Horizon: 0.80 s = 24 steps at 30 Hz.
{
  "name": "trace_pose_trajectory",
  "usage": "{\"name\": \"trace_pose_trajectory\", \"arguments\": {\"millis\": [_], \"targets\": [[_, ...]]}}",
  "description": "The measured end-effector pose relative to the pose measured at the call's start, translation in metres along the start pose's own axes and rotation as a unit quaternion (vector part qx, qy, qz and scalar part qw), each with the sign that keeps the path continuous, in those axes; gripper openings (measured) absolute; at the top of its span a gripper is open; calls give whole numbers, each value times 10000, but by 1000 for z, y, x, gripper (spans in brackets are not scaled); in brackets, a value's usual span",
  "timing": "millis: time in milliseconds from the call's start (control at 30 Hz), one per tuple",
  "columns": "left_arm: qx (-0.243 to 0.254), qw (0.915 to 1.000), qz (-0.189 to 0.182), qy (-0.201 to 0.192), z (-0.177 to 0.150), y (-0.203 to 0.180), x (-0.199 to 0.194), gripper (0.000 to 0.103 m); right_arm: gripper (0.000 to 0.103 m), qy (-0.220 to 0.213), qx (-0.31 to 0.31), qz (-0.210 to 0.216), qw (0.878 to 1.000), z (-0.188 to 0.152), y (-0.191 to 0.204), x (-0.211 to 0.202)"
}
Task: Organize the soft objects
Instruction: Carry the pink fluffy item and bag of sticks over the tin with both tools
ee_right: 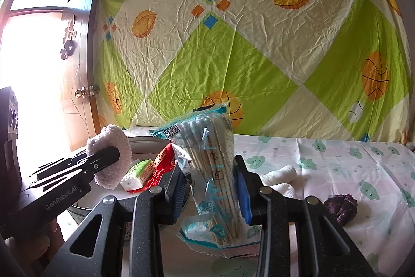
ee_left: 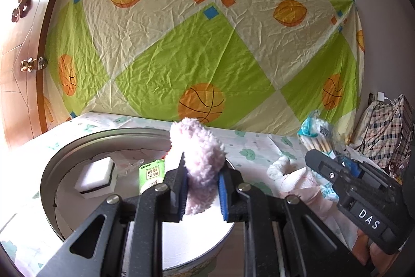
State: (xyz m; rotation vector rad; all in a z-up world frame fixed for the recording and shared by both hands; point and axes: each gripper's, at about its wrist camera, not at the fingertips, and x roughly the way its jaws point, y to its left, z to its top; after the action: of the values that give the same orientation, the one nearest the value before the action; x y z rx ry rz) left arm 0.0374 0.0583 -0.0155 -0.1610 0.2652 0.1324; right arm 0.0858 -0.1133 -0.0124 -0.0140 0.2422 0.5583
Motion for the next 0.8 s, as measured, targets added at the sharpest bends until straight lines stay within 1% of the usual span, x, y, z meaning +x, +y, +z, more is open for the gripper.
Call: {"name": "trace_pose_trajectory", "arguments": {"millis": [800], "targets": [[-241,9996,160,68,3,30,1,18,37,198,-236,252,9992,2,33,24]]}}
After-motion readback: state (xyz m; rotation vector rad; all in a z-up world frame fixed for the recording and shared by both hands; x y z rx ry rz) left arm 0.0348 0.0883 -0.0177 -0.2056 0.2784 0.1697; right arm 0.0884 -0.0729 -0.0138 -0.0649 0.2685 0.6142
